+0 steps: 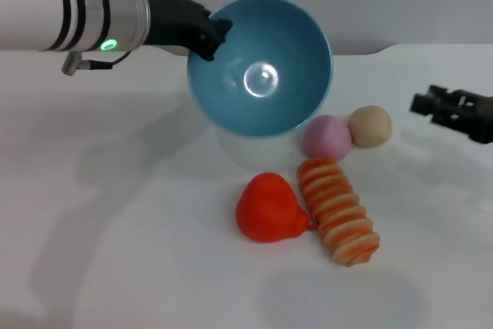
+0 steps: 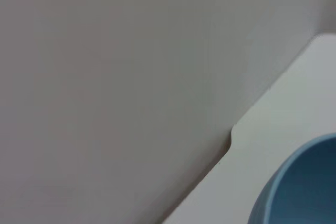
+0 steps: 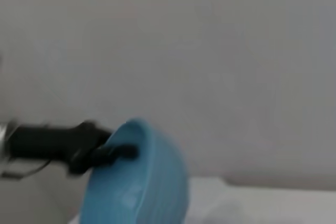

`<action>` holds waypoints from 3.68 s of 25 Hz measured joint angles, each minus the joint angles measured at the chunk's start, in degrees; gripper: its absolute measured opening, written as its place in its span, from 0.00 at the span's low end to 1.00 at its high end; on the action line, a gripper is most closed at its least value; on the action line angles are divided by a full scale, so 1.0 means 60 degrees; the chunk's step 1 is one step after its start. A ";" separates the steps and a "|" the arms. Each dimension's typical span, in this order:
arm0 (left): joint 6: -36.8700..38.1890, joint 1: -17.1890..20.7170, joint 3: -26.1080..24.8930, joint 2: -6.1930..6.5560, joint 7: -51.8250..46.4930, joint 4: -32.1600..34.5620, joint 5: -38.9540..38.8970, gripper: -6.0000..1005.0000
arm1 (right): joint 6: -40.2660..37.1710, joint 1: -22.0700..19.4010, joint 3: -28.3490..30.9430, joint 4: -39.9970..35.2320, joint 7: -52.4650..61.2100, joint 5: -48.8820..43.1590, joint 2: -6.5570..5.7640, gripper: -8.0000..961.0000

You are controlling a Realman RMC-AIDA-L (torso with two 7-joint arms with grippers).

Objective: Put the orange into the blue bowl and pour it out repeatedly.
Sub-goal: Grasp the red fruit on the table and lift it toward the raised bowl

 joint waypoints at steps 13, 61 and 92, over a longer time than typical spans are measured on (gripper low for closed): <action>-0.0063 -0.0458 -0.0502 -0.0012 -0.0222 -0.0952 -0.0816 0.01 | 0.1050 0.1243 -0.3417 -0.0063 0.0235 -0.0576 0.0120 0.57; -0.0789 -0.0312 -0.0155 -0.0015 -0.0234 -0.1304 -0.1155 0.01 | 0.3582 0.3234 -0.5779 0.3395 0.1515 -0.0313 0.0079 0.53; -0.0479 -0.0517 -0.0175 0.0031 0.0017 -0.1738 -0.0579 0.01 | -0.1050 0.1686 -0.4005 -0.0716 0.0876 -0.0026 0.0009 0.04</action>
